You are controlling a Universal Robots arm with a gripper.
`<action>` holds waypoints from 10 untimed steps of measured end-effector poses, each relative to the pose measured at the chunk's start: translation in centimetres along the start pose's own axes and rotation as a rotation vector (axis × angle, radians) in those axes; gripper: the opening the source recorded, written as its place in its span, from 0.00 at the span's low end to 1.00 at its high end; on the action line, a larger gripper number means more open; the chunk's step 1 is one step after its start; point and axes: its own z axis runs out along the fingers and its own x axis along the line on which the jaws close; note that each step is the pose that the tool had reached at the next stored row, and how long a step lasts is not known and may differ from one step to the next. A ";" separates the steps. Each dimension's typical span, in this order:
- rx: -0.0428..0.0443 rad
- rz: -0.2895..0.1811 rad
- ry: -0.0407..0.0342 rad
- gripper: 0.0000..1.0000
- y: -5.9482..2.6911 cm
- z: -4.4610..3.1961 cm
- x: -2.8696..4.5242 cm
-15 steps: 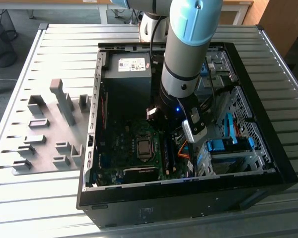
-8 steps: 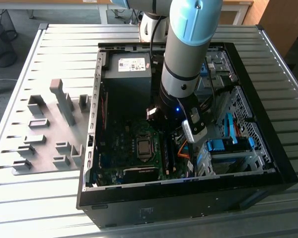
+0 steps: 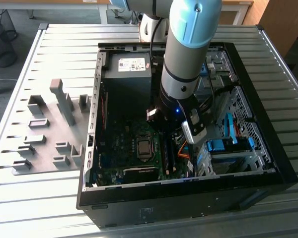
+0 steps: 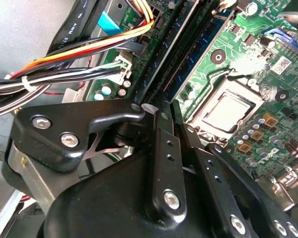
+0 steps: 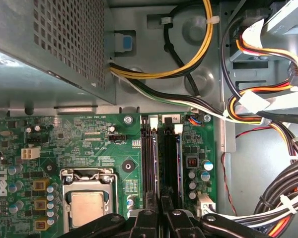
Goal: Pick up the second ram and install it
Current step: 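Insert the second ram into the second slot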
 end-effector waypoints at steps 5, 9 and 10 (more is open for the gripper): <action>0.0002 0.000 0.0001 0.14 0.00 0.06 0.00; 0.0001 0.000 0.0000 0.14 0.00 0.07 0.00; 0.0001 0.000 0.0000 0.14 0.00 0.07 0.00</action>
